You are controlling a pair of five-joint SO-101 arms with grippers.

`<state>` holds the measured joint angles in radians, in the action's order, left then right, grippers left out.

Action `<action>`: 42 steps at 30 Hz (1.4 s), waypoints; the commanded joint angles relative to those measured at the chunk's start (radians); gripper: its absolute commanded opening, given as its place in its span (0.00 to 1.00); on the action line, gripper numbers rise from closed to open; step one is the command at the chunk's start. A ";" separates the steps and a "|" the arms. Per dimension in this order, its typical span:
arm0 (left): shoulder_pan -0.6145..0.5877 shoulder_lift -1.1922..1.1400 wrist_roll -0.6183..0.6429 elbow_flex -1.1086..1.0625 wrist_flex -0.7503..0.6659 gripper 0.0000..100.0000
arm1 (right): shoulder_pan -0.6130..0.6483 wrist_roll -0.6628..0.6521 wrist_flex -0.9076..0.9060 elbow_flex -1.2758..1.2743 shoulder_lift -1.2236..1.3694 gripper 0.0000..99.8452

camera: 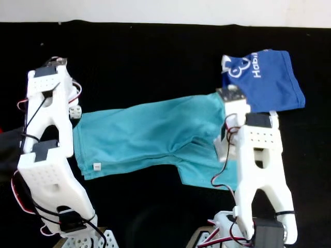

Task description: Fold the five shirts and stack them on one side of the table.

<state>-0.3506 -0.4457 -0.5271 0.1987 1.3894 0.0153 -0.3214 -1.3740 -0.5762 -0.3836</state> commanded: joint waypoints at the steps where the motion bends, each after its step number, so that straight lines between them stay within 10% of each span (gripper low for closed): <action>1: 0.022 0.137 0.015 0.033 0.081 0.01 | 0.018 0.078 -0.018 0.104 -0.035 0.24; 14: 0.127 0.568 0.064 -0.357 0.187 0.01 | 0.217 0.117 0.117 0.117 -0.022 0.12; 27: 0.122 0.980 0.068 -1.244 -0.482 0.01 | 0.286 0.117 0.337 -0.019 0.019 0.12; 42: 0.120 0.987 0.186 -1.412 -0.640 0.01 | 0.291 0.107 0.157 -0.053 0.148 0.12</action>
<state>-0.2355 0.5378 -0.3491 -1.2098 0.7633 0.2946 -0.2094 -1.1454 -0.6283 -0.2378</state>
